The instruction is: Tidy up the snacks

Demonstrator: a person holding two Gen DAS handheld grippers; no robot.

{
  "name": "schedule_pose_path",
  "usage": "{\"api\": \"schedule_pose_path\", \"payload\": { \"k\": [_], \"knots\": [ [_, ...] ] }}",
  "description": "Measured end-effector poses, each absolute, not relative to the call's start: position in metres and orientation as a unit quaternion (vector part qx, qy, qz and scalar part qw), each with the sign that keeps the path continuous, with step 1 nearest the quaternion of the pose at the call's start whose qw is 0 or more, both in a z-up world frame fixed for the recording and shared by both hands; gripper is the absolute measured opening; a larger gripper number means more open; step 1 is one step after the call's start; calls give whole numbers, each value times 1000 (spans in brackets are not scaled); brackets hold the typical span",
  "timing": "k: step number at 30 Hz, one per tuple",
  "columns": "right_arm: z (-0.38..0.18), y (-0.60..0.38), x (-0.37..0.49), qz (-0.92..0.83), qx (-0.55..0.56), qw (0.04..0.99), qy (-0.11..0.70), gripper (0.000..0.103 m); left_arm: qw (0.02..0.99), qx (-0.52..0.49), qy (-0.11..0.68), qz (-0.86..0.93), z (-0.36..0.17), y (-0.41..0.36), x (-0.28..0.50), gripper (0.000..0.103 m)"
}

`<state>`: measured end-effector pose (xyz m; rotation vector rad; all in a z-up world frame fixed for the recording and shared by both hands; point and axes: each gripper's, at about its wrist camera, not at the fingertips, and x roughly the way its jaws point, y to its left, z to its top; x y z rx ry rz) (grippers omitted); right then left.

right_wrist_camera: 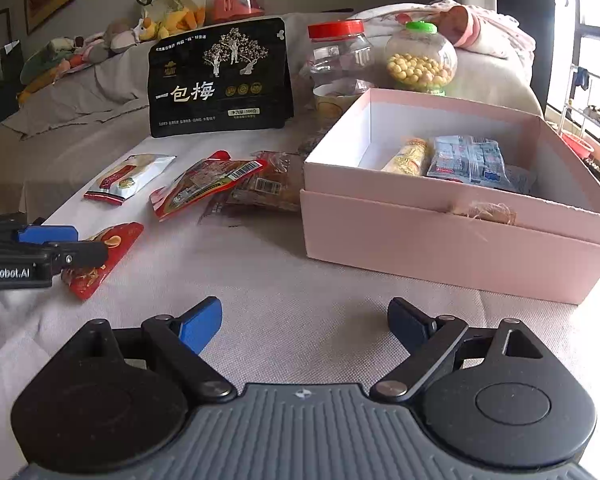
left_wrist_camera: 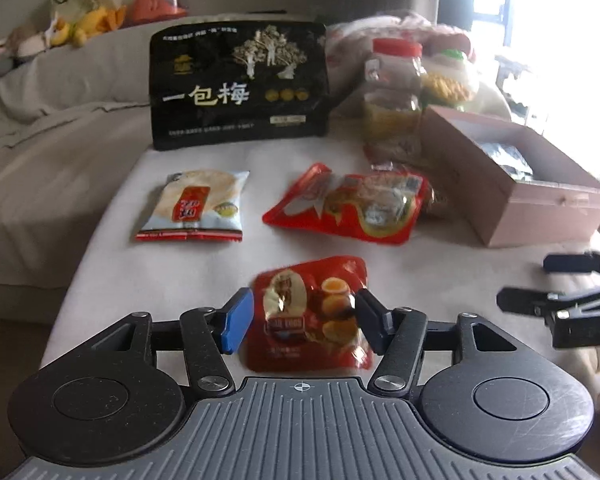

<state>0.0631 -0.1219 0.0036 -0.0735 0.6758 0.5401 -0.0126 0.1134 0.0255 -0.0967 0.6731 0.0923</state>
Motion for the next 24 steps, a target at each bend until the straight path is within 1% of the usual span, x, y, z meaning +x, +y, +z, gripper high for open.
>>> {"api": "schedule_pose_path", "payload": {
  "k": [3, 5, 8, 10, 12, 19, 24],
  "knots": [
    [3, -122, 63, 262, -39, 907, 328, 91, 944, -45, 326, 34, 23, 114, -6, 64],
    [3, -120, 63, 261, -44, 906, 330, 92, 945, -46, 324, 26, 18, 114, -2, 73],
    [3, -117, 63, 261, -52, 905, 331, 93, 937, -51, 345, 14, 10, 115, 7, 79],
    [2, -115, 63, 260, -59, 905, 332, 94, 938, -32, 344, 12, 9, 111, 6, 80],
    [1, -113, 62, 259, -65, 905, 331, 94, 938, -37, 344, 11, 9, 112, 5, 80],
    [5, -110, 59, 261, -79, 908, 319, 94, 937, -122, 326, 9, 13, 137, -16, 78],
    [40, -74, 49, 344, -90, 886, 297, 94, 944, -151, 292, 40, 17, 160, -43, 78]
  ]
}}
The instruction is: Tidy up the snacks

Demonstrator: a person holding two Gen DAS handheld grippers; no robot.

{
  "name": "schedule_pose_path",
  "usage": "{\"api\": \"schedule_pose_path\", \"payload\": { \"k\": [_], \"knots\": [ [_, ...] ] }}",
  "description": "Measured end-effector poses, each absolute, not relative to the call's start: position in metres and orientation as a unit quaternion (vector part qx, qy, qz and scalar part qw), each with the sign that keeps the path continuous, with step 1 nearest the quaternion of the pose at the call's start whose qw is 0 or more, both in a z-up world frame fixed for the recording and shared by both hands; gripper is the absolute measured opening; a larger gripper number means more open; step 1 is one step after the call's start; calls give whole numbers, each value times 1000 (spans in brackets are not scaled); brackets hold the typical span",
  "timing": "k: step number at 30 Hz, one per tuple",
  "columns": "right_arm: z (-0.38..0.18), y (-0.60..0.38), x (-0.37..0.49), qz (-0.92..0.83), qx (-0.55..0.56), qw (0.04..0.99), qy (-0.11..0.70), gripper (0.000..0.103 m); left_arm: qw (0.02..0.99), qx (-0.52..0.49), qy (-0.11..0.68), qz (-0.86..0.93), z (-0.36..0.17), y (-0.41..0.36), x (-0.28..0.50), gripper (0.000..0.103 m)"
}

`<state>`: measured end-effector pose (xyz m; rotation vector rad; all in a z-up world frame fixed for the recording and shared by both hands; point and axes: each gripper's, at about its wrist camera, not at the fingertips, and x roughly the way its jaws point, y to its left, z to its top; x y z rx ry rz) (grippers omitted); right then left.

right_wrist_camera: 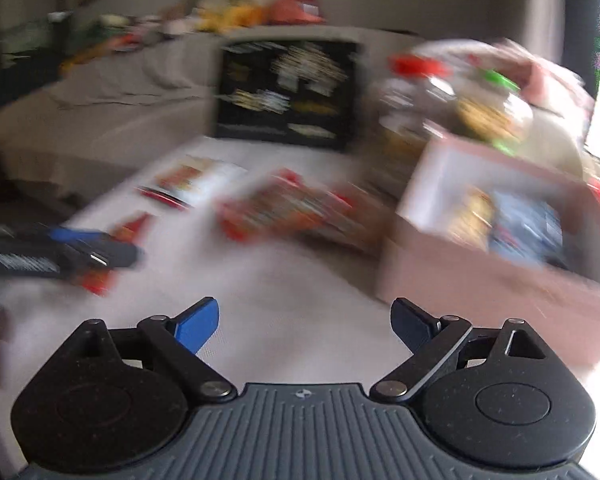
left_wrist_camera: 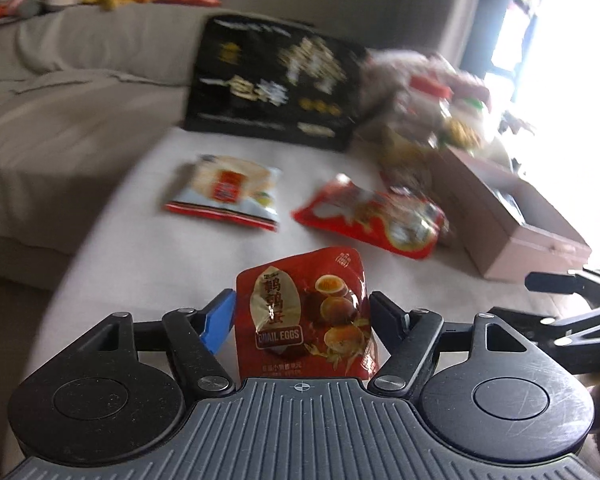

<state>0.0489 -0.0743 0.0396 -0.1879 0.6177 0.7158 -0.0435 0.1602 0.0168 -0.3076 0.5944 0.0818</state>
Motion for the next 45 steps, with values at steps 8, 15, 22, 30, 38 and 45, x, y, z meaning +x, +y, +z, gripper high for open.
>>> {"api": "schedule_pose_path", "payload": {
  "k": [8, 15, 22, 30, 38, 45],
  "knots": [
    [68, 21, 122, 352, -127, 866, 332, 94, 942, -189, 275, 46, 4, 180, -60, 78],
    [40, 36, 175, 305, -139, 868, 366, 94, 942, -208, 260, 36, 2, 185, -67, 78],
    [36, 34, 161, 329, -135, 850, 390, 94, 940, -221, 257, 33, 1, 189, -68, 78],
    [23, 58, 142, 350, -173, 838, 381, 94, 941, -213, 261, 34, 1, 186, -67, 78],
    [26, 56, 122, 349, -175, 840, 377, 71, 940, -218, 260, 33, 0, 187, -67, 78],
    [30, 26, 87, 381, -151, 817, 406, 55, 939, -222, 259, 33, 0, 188, -67, 78]
  ]
}}
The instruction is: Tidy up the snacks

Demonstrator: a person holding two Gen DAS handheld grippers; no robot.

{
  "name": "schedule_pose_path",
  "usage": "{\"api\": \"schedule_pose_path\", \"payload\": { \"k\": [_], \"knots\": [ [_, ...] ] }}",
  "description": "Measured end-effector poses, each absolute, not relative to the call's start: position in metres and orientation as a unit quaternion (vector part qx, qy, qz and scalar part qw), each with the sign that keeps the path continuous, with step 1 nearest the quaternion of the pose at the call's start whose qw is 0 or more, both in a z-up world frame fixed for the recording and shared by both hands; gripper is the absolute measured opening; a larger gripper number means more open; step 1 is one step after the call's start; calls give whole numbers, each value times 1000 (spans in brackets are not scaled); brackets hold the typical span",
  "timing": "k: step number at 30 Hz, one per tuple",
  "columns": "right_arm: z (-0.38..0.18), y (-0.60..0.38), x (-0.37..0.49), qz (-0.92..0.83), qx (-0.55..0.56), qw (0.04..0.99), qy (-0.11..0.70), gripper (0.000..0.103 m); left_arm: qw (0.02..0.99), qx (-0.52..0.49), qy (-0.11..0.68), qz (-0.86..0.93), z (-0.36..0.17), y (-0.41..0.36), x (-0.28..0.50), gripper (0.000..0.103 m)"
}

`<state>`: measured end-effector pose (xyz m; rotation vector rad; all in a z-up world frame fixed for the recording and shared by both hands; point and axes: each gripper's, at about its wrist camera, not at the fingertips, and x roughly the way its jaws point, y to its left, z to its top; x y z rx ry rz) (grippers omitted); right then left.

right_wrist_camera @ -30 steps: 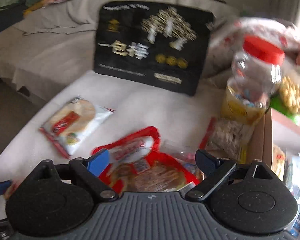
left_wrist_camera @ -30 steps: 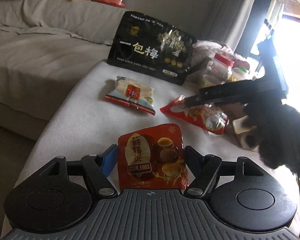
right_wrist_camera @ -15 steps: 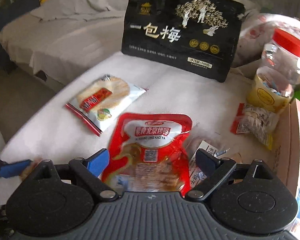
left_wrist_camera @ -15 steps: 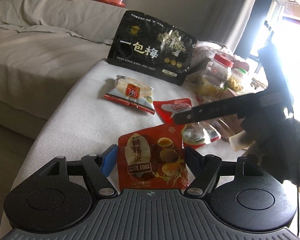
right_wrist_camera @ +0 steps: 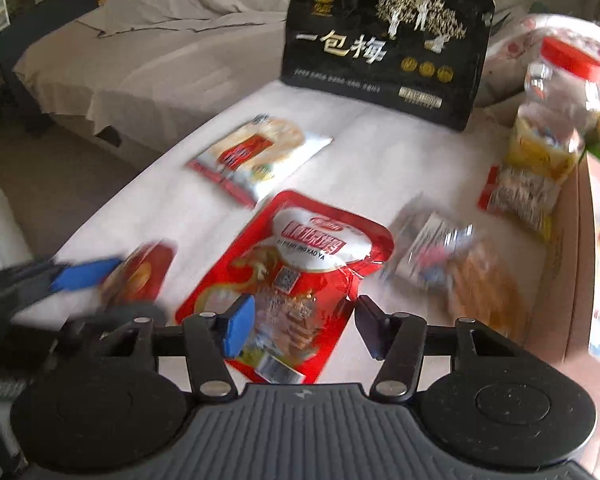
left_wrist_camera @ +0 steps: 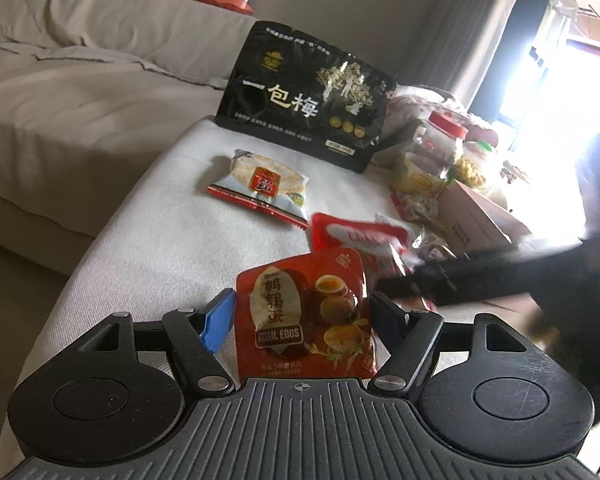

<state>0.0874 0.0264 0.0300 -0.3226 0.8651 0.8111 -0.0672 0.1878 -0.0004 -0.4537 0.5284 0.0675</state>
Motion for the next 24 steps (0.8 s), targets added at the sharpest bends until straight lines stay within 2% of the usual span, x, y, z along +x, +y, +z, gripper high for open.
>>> {"api": "schedule_pose_path", "payload": {
  "k": [4, 12, 14, 15, 17, 24],
  "knots": [
    [26, 10, 71, 396, -131, 801, 430, 52, 940, -220, 260, 35, 0, 187, -66, 78],
    [23, -4, 39, 399, -166, 814, 388, 53, 940, -211, 264, 39, 0, 184, -65, 78],
    [23, -5, 36, 393, -168, 820, 380, 59, 940, -212, 264, 39, 0, 184, -64, 78],
    [23, -6, 36, 390, -168, 823, 377, 68, 940, -212, 264, 39, 0, 184, -64, 78],
    [24, -9, 34, 380, -168, 832, 368, 77, 940, -216, 262, 39, 0, 184, -65, 78],
    [26, -18, 42, 368, -122, 846, 366, 80, 938, -221, 262, 49, 2, 187, -66, 77]
  ]
}}
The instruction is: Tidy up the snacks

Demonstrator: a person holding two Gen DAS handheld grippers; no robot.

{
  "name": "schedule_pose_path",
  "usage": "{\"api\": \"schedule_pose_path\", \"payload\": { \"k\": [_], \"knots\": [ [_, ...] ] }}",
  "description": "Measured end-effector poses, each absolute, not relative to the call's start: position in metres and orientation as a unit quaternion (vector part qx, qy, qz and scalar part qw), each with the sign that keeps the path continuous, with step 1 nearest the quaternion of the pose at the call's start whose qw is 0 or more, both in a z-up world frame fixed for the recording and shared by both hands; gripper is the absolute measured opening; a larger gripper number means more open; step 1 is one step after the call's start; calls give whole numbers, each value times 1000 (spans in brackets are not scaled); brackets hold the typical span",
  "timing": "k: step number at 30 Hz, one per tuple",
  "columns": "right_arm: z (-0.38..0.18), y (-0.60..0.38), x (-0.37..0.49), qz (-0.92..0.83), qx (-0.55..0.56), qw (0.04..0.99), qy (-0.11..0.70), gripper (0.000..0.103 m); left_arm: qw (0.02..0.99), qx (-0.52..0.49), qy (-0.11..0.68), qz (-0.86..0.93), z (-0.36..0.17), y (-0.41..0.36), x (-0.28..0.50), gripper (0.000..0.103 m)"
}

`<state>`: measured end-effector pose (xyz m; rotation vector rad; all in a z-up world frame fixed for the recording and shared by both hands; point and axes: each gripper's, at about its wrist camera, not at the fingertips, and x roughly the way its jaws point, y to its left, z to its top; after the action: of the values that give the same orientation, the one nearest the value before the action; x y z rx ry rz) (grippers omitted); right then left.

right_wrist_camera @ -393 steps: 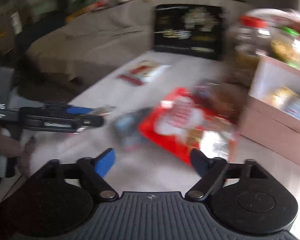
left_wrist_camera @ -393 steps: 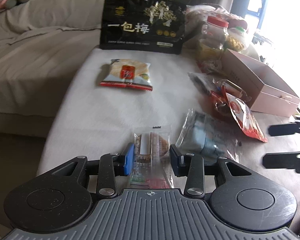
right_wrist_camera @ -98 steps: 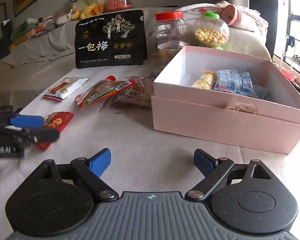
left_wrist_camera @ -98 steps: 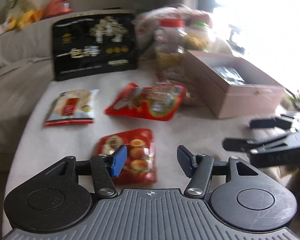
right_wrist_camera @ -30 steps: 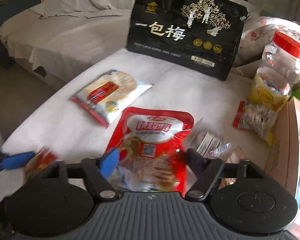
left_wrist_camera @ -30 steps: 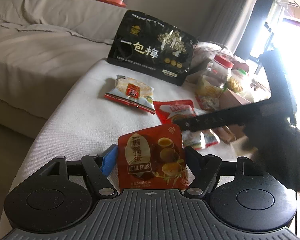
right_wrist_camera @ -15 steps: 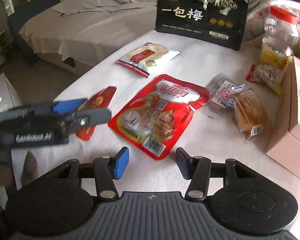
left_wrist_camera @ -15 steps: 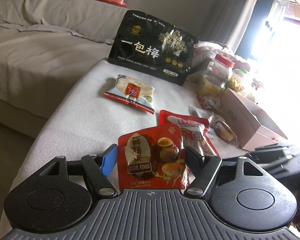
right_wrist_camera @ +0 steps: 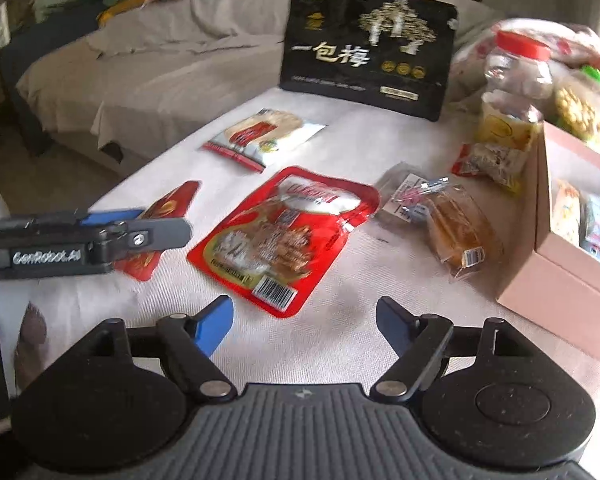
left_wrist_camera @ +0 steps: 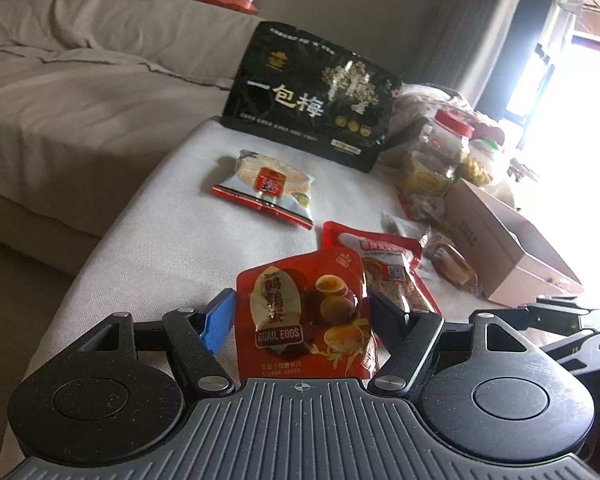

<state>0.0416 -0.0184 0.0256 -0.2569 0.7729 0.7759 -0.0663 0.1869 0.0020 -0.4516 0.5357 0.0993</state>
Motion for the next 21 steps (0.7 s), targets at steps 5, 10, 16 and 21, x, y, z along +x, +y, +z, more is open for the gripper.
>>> {"api": "schedule_pose_path", "payload": {
  "k": [5, 10, 16, 21],
  "knots": [
    [27, -17, 66, 354, -27, 848, 394, 82, 940, -223, 249, 66, 14, 193, -72, 77],
    [23, 24, 90, 345, 4, 837, 425, 85, 941, -189, 256, 117, 24, 197, -73, 77],
    [9, 86, 83, 322, -150, 864, 357, 98, 933, -180, 276, 147, 18, 206, -75, 78],
    [7, 85, 93, 336, -139, 859, 359, 99, 932, -184, 279, 140, 16, 207, -76, 77]
  ]
}}
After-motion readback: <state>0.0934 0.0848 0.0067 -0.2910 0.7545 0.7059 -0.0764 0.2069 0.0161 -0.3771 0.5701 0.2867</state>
